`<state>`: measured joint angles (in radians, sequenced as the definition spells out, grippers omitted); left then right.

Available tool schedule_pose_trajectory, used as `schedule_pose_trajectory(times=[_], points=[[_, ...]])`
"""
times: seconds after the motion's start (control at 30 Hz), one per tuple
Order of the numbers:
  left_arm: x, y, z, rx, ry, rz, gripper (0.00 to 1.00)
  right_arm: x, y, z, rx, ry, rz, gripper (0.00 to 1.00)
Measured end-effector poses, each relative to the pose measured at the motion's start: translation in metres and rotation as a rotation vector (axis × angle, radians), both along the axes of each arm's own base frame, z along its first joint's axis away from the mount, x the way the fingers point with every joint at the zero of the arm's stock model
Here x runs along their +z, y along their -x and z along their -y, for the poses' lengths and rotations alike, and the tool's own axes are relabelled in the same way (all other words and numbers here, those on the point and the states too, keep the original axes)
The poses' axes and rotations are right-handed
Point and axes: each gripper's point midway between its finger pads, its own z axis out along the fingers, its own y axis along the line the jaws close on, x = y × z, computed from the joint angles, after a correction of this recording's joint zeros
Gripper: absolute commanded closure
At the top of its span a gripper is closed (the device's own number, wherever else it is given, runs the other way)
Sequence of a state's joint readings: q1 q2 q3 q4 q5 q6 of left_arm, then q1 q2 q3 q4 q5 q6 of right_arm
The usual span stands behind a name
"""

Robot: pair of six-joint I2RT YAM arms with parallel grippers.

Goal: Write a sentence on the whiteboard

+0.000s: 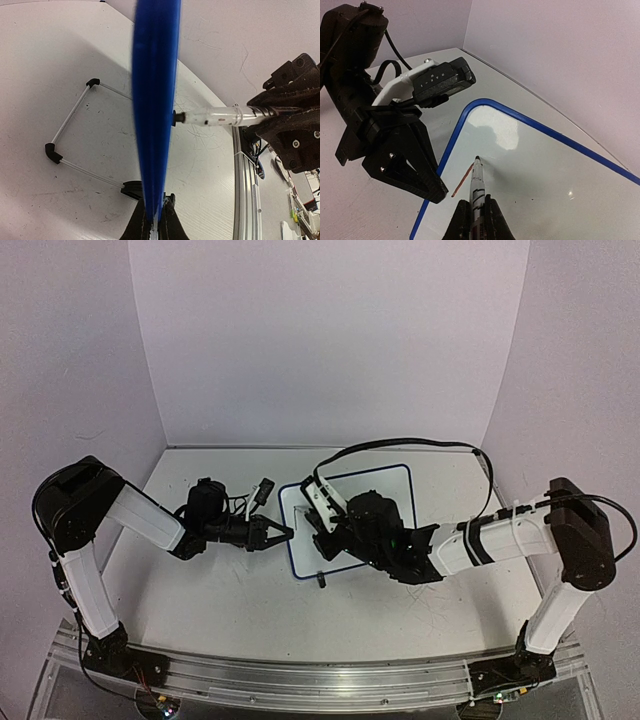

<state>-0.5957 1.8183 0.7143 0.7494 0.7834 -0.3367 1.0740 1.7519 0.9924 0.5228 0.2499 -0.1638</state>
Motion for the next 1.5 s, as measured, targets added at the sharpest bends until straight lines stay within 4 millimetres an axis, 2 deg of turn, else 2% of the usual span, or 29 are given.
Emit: schedule_pose_trajectory(times=[0.9, 1.5], points=[[0.000, 0.000, 0.000, 0.001, -0.001, 0.000, 1.00, 0.001, -0.006, 0.018, -0.097, -0.019, 0.002, 1.00], [0.000, 0.000, 0.000, 0.001, -0.005, -0.006, 1.00, -0.002, -0.003, 0.018, -0.097, -0.023, -0.017, 1.00]])
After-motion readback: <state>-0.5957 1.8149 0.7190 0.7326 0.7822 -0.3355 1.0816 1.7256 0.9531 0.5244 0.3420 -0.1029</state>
